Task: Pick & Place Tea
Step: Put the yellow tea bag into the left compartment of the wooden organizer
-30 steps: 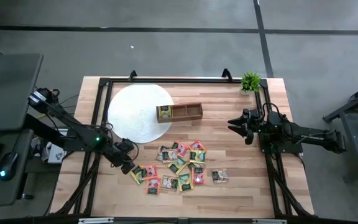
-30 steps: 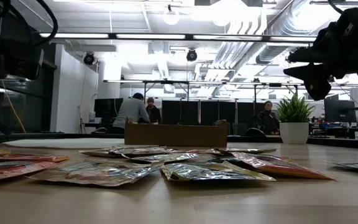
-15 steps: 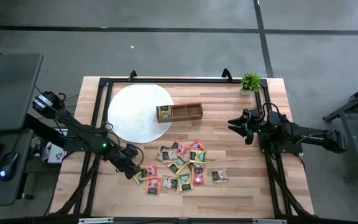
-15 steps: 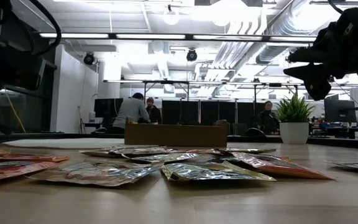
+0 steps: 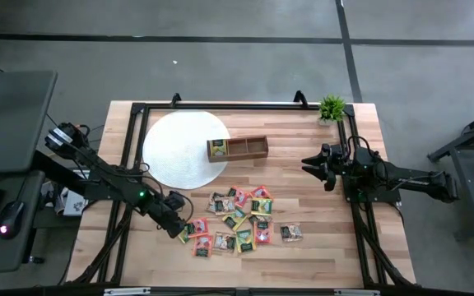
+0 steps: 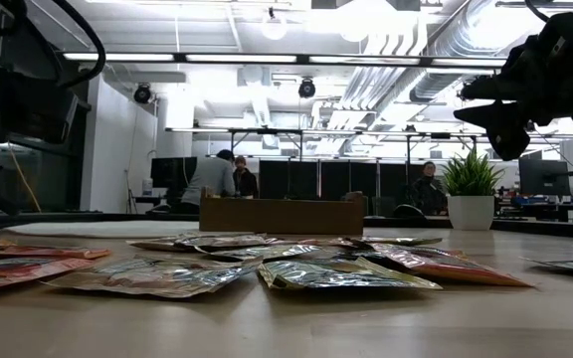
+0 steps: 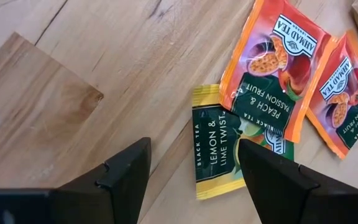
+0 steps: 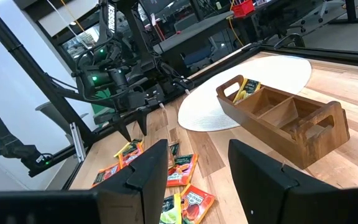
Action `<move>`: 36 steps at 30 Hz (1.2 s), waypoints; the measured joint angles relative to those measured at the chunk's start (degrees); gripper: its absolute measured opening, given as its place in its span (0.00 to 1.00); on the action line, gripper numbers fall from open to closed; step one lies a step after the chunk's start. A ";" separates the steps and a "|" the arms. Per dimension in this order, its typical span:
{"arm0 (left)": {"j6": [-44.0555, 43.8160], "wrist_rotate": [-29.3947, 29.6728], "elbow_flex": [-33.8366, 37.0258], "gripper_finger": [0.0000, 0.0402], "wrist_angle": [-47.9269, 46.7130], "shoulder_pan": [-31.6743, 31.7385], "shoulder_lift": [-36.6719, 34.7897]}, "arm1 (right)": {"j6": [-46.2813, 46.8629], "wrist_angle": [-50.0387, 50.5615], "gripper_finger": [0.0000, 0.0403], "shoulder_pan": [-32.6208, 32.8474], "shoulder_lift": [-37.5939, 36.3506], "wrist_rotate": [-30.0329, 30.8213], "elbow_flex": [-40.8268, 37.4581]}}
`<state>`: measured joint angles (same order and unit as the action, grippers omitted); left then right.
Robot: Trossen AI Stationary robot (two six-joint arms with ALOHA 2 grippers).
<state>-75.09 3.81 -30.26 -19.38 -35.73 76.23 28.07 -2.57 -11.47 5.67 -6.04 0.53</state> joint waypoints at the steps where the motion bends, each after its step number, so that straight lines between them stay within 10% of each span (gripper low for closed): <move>1: -0.04 -0.04 0.00 0.60 0.00 -0.01 0.02 | -0.01 0.00 0.41 0.00 -0.02 0.00 0.01; 36: -1.29 -3.65 0.15 0.60 5.16 0.00 0.20 | -0.01 0.01 0.41 0.00 -0.01 -0.02 -0.01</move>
<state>-76.38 0.16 -30.11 -14.21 -35.73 76.42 28.06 -2.56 -11.47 5.66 -6.06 0.52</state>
